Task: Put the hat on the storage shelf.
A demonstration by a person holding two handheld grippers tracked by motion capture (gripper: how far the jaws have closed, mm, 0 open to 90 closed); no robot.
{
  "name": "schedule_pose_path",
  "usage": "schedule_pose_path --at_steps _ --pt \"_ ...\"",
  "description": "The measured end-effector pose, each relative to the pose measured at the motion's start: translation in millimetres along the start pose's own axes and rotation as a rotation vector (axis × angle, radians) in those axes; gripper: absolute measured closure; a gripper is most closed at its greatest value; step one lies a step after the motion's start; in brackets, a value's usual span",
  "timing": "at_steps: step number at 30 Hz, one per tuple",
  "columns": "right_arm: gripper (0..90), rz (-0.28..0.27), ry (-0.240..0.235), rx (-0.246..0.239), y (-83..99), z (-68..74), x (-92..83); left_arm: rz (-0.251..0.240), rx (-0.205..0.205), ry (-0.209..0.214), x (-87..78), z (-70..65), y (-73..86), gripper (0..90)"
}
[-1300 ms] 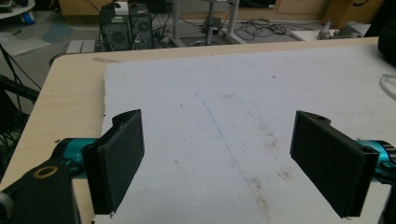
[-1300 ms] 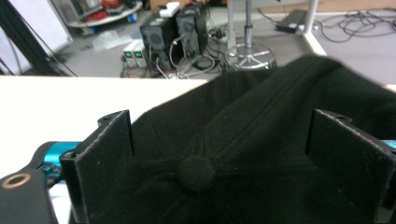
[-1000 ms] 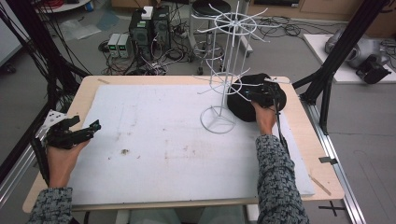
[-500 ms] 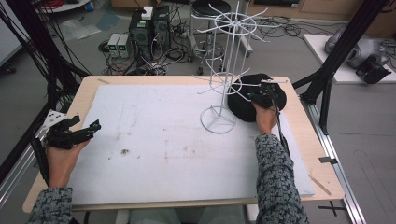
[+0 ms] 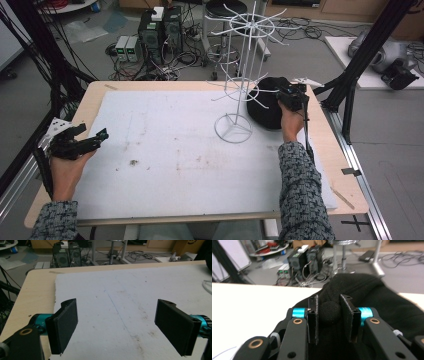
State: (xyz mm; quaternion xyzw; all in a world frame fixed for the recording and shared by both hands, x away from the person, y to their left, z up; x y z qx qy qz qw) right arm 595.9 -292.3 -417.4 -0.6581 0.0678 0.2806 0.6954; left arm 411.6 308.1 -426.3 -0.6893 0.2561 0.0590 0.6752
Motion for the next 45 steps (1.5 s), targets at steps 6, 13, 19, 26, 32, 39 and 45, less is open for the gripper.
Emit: schedule_pose_path --at_steps 6,13,19,26,32,39,45 --pt "70.7 -0.098 0.030 0.023 -21.4 -13.5 -26.3 -0.001 -0.004 0.001 0.3 0.5 -0.2 19.0" --pt "70.8 -0.196 0.050 0.103 -37.2 -39.0 -59.6 -0.003 -0.006 0.000 1.0 -0.7 -1.1 19.0" --pt "70.8 -0.255 0.056 0.149 -53.6 -49.0 -83.4 -0.003 -0.003 0.005 2.3 -3.5 -2.0 19.0" --pt "70.8 -0.326 0.052 0.198 -76.3 -54.2 -108.8 -0.007 -0.004 0.008 2.5 -5.1 -3.1 19.0" --pt "70.8 -0.384 0.069 0.195 -99.9 -57.4 -136.4 -0.004 -0.002 0.014 2.6 -5.9 -3.2 19.1" --pt "70.7 -0.410 0.092 0.153 -123.9 -51.2 -157.4 -0.006 0.001 0.018 2.2 -8.0 -4.1 19.1" --pt "70.8 -0.424 0.094 0.135 -141.7 -44.7 -171.6 -0.013 -0.004 0.020 2.0 -8.1 -5.2 19.1"
Point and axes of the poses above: each handheld gripper's, and its own axes: x roughly forward along the jaws, y roughly out of its underside, z roughly to its left, the point moved 10 cm from there along x, roughly forward along the jaws, and after that the axes turned 5 degrees about z, right-handed, at the moved point
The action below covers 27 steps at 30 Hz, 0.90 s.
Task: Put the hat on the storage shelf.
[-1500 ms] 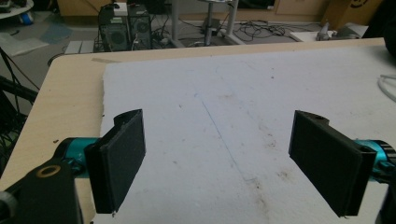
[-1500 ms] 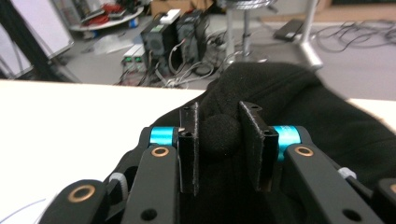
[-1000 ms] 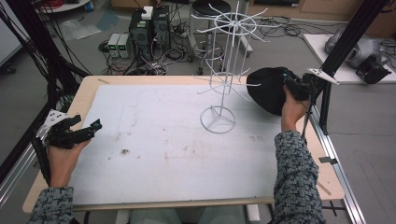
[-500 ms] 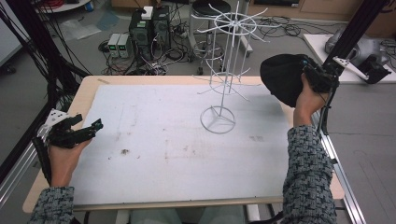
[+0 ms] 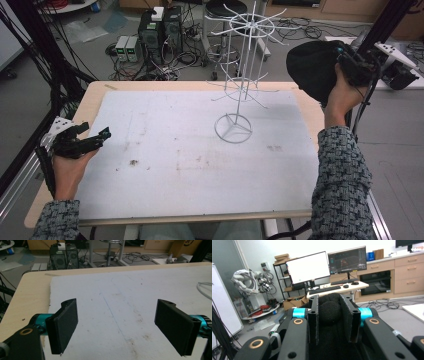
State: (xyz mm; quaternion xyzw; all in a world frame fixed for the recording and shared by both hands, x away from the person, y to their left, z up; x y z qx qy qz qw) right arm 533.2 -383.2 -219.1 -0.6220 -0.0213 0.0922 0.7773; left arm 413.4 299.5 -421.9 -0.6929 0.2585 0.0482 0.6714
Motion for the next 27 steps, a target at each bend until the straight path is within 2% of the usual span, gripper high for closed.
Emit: schedule_pose_path --at_steps 7,19,23,27 --pt "70.7 -0.030 0.003 -0.034 -33.1 15.9 -8.9 0.005 0.002 0.008 0.2 -1.6 -0.1 19.3" --pt "70.7 -0.075 0.010 -0.032 -72.8 32.6 -20.6 -0.001 0.002 0.020 -0.9 -3.7 -2.6 19.4" --pt "70.6 -0.098 0.017 -0.059 -92.1 40.6 -27.9 -0.001 0.002 0.023 -1.0 -4.1 -2.9 19.4" --pt "70.6 -0.121 0.026 -0.057 -106.2 46.2 -33.7 -0.002 0.002 0.024 -1.0 -4.4 -3.0 19.5"
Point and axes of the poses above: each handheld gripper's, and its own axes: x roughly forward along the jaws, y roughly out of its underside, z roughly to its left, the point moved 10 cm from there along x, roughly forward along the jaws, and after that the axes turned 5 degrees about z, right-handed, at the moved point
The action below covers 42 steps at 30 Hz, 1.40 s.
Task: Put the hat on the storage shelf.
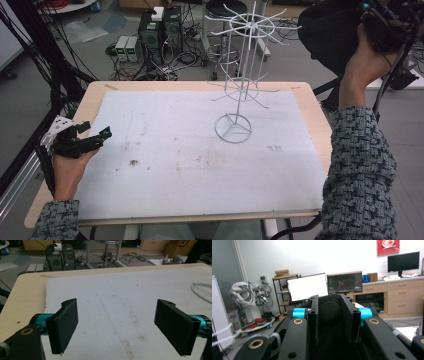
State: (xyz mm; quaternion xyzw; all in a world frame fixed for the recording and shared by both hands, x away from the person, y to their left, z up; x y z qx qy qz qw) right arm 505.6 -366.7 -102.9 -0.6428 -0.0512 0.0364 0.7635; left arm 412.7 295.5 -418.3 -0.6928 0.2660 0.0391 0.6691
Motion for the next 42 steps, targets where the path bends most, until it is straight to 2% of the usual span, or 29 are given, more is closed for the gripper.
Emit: schedule_pose_path --at_steps 5,12,20,31,36,37,39,42 --pt "70.6 -0.033 0.001 0.002 -15.0 3.1 -4.4 -0.002 -0.001 0.002 -0.5 -0.2 -0.4 19.5" --pt "70.5 -0.077 -0.008 0.032 -35.3 8.1 -13.6 -0.005 -0.001 0.004 -1.4 -0.3 -1.5 19.5" --pt "70.5 -0.089 -0.033 0.048 -40.7 18.6 -15.5 -0.013 -0.008 0.005 -2.9 0.7 -3.1 19.5" --pt "70.4 -0.097 -0.056 0.039 -41.2 28.5 -17.7 -0.012 -0.006 0.006 -3.4 0.7 -3.6 19.5" --pt "70.4 -0.095 -0.080 0.061 -36.6 34.2 -17.8 -0.014 -0.007 0.005 -3.5 1.4 -3.7 19.5" --pt "70.4 -0.095 -0.080 0.061 -36.6 34.2 -17.8 -0.014 -0.009 0.005 -3.5 1.4 -3.6 19.5" --pt "70.4 -0.102 -0.095 0.095 -37.2 33.3 -19.0 -0.007 -0.001 0.006 -3.4 1.6 -2.9 19.5" --pt "70.4 -0.117 -0.095 0.108 -40.4 29.3 -20.2 -0.007 -0.002 0.005 -2.9 1.2 -2.8 19.5"
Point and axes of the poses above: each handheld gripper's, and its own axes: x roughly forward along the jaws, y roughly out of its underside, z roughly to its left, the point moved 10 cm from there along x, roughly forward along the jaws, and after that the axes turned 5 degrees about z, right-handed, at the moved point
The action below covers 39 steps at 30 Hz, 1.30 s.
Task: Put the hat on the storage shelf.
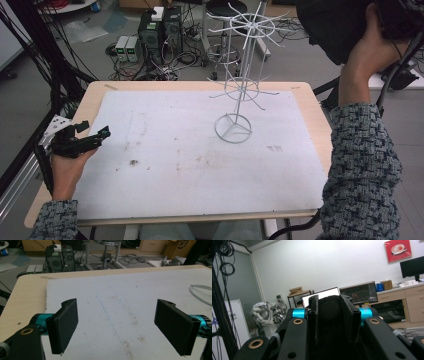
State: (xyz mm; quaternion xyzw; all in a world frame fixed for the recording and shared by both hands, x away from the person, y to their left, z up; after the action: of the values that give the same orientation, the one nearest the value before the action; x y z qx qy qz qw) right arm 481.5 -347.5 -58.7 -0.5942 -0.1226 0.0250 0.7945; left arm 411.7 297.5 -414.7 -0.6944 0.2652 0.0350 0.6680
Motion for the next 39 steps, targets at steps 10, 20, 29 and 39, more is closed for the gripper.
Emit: schedule_pose_path --at_steps 10,20,29,39 --pt "70.3 -0.019 -0.013 0.001 -5.8 7.8 -4.9 0.002 0.000 0.003 0.7 -1.6 0.4 19.5" --pt "70.2 -0.001 -0.085 0.032 0.4 28.5 1.2 0.002 0.001 0.003 0.6 -0.7 0.5 19.5" --pt "70.1 0.020 -0.108 0.040 9.7 38.2 9.4 0.001 -0.002 0.004 0.3 -0.7 0.3 19.5" --pt "69.6 0.068 -0.135 0.061 28.6 41.6 17.5 -0.002 -0.002 0.004 0.5 -0.1 0.2 19.5"
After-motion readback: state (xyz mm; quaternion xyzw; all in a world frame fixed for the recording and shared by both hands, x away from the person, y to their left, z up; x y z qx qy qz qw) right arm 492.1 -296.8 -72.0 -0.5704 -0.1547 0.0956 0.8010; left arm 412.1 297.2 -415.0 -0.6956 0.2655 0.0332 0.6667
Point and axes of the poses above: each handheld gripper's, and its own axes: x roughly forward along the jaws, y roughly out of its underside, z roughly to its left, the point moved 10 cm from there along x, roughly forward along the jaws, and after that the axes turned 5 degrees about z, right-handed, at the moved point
